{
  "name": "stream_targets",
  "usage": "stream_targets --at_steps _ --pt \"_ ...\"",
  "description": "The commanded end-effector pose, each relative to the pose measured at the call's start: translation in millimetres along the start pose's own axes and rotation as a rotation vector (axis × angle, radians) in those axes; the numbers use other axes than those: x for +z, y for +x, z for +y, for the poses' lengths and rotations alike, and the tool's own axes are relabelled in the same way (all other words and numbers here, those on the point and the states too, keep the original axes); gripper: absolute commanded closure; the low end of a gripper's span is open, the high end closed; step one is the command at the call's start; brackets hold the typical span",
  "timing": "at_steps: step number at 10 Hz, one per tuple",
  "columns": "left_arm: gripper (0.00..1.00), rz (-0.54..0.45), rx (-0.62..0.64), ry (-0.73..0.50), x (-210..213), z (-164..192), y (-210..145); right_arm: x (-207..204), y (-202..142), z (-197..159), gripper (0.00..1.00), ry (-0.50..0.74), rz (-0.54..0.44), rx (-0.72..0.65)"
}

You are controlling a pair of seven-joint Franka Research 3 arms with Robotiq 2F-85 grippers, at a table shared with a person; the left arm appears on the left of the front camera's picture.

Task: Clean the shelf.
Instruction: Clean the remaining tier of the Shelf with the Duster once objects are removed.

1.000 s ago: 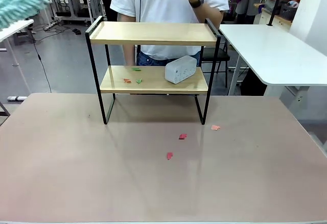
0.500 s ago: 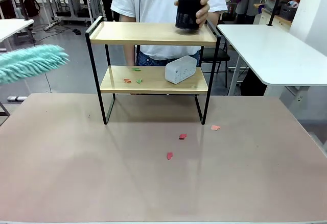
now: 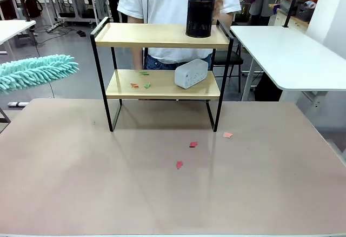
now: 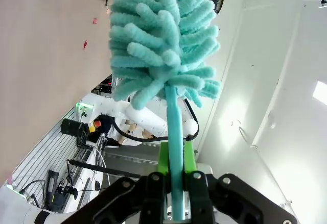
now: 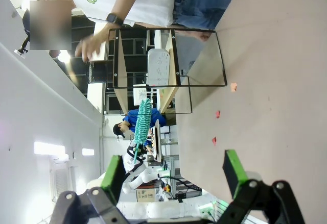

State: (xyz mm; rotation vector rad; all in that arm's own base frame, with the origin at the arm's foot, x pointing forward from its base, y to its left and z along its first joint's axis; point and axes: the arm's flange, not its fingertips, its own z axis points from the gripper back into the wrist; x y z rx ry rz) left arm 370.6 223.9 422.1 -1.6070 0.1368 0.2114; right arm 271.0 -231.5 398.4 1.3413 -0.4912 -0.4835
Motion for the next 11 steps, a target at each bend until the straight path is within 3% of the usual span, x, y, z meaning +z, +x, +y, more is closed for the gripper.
stream_targets --at_steps 1,11 --pt "0.88 0.002 -0.017 0.000 -7.5 1.5 -6.4 1.1 -0.5 1.7 0.00 0.008 0.003 0.014" --pt "0.88 0.002 -0.017 0.000 -7.5 1.5 -6.4 1.1 -0.5 1.7 0.00 0.008 0.003 0.014"
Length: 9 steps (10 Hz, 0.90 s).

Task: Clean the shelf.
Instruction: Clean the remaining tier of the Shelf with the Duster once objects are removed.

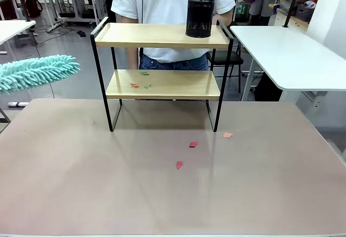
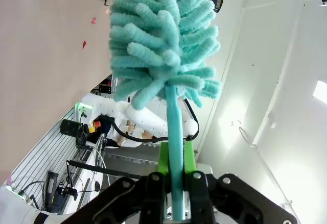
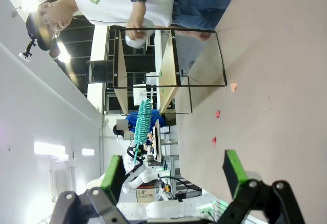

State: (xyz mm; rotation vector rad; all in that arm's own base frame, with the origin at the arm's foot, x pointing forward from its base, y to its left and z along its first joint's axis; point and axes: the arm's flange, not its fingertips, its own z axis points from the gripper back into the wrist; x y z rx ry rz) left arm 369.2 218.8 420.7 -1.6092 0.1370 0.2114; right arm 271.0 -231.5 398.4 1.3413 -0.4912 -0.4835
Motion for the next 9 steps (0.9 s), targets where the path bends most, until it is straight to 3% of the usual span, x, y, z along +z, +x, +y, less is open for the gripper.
stream_targets --at_steps 1,7,8,9 --pt "0.88 0.001 -0.017 0.002 -2.6 -0.4 -5.1 1.1 -0.5 1.7 0.00 0.008 0.003 0.014" --pt "0.88 -0.001 0.000 0.000 0.4 0.1 -0.2 1.1 -0.5 1.7 0.00 0.008 0.003 0.014" --pt "0.88 -0.001 0.006 -0.030 -6.9 -15.4 -22.1 1.1 -0.5 1.7 0.00 0.008 0.003 0.014" --pt "0.88 -0.095 -0.054 0.027 -17.5 -34.2 -55.2 1.1 -0.5 1.7 0.00 0.008 0.003 0.014"
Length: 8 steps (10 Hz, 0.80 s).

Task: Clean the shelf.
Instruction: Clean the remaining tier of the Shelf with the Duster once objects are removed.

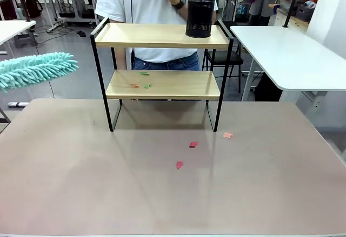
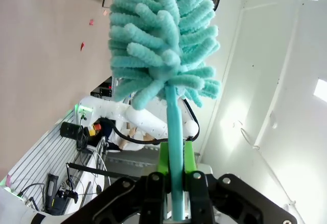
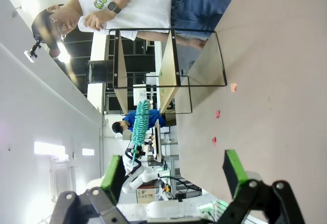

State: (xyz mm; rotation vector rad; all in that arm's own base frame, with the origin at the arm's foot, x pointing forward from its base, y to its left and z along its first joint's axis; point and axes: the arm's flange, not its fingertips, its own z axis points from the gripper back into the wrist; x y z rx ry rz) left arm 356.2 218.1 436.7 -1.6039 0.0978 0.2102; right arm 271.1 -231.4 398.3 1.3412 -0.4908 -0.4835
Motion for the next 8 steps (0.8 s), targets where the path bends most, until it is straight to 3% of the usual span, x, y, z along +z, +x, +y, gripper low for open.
stream_targets --at_steps 1,2,4,6,8 --pt "0.88 -0.106 -0.096 0.031 -25.1 -38.0 -73.0 1.2 -0.5 1.8 0.00 0.008 0.003 0.014" --pt "0.88 -0.134 -0.162 0.009 -31.8 -47.8 -104.4 1.2 -0.5 1.8 0.00 0.008 0.003 0.014" --pt "0.88 -0.012 -0.244 -0.055 -42.6 -56.4 -155.3 1.2 -0.5 1.8 0.00 0.008 0.003 0.014" --pt "0.88 0.317 -0.346 -0.011 -66.9 -57.5 -196.0 1.2 -0.5 1.8 0.00 0.008 0.003 0.014" --pt "0.88 0.503 -0.329 0.114 -105.5 -48.8 -207.8 1.2 -0.5 1.8 0.00 0.008 0.003 0.014"
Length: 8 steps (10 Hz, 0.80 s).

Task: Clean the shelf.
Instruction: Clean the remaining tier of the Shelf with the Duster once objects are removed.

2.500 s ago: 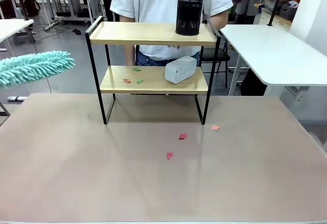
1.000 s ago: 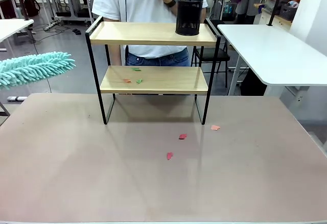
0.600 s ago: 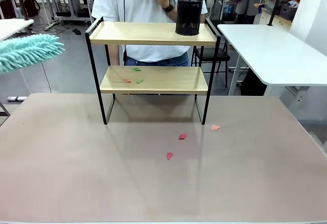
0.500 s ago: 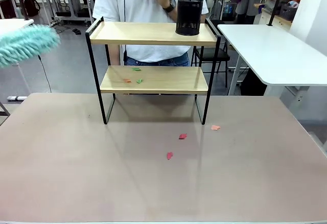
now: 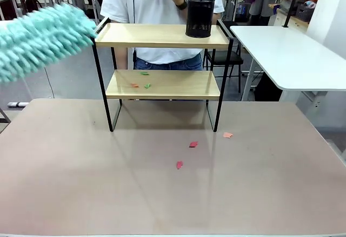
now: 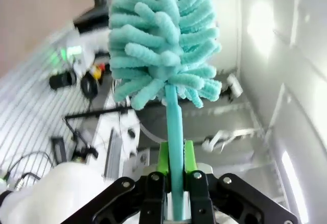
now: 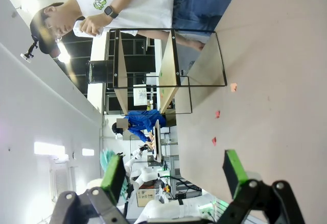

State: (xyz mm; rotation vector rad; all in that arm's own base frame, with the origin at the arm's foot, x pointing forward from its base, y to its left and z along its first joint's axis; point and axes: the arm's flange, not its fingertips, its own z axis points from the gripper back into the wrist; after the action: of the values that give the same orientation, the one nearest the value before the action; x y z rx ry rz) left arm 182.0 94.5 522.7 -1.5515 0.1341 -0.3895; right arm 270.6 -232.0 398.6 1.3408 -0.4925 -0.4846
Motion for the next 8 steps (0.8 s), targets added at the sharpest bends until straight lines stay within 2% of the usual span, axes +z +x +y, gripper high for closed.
stream_targets --at_steps 1,2,5,8 --pt "0.88 0.137 0.067 0.078 -18.9 1.9 0.2 0.4 -0.5 1.7 0.00 0.008 0.004 0.014" --pt "0.88 0.139 0.112 0.118 -43.6 17.2 12.8 0.4 -0.5 1.7 0.00 0.008 0.004 0.014" --pt "0.88 -0.072 0.106 0.248 -83.0 50.6 38.9 0.4 -0.5 1.7 0.00 0.008 0.004 0.014" --pt "0.88 -0.119 0.144 0.305 -105.5 83.1 76.7 0.4 -0.5 1.7 0.00 0.008 0.004 0.014"
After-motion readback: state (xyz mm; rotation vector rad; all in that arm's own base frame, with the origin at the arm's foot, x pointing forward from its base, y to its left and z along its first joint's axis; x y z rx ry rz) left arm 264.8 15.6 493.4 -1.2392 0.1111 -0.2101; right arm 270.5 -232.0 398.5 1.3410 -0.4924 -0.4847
